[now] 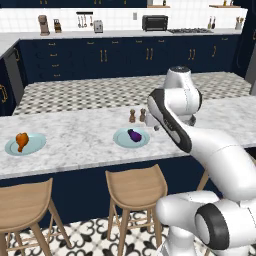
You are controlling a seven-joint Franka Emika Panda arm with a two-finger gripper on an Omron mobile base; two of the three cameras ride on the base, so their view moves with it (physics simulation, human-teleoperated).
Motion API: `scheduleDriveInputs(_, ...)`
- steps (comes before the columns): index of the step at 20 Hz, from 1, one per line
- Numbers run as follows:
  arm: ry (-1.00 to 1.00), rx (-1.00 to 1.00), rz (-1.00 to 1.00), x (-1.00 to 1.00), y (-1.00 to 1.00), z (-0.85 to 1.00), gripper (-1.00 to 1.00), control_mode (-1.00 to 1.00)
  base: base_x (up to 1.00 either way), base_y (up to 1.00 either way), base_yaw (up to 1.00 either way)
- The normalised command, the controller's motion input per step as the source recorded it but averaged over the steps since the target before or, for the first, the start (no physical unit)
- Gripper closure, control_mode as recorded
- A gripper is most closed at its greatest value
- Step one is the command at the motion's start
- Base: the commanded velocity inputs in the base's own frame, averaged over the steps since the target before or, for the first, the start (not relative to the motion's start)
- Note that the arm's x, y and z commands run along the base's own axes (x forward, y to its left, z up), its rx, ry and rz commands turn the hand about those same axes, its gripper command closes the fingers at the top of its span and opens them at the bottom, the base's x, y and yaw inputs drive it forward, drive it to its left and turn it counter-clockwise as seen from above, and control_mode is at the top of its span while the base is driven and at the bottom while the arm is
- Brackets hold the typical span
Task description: Pick the chicken drumstick and eggplant from their plates and place them in the bowl. Then put the bowl in the fridge.
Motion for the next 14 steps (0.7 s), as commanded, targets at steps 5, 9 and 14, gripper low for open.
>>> scheduleDriveInputs(5, 0.06, 0.01, 0.0, 0.95, 0.19, -0.53, -1.0, -1.0, 0.0, 0.0, 0.0)
scheduleDriveInputs(9, 0.14, 0.08, 0.0, 0.98, 0.0, -0.34, -1.0, -1.0, 0.0, 0.0, 0.0)
scheduleDriveInputs(14, 0.18, 0.02, 0.0, 0.87, 0.13, -0.23, -1.0, -1.0, 0.0, 0.0, 0.0)
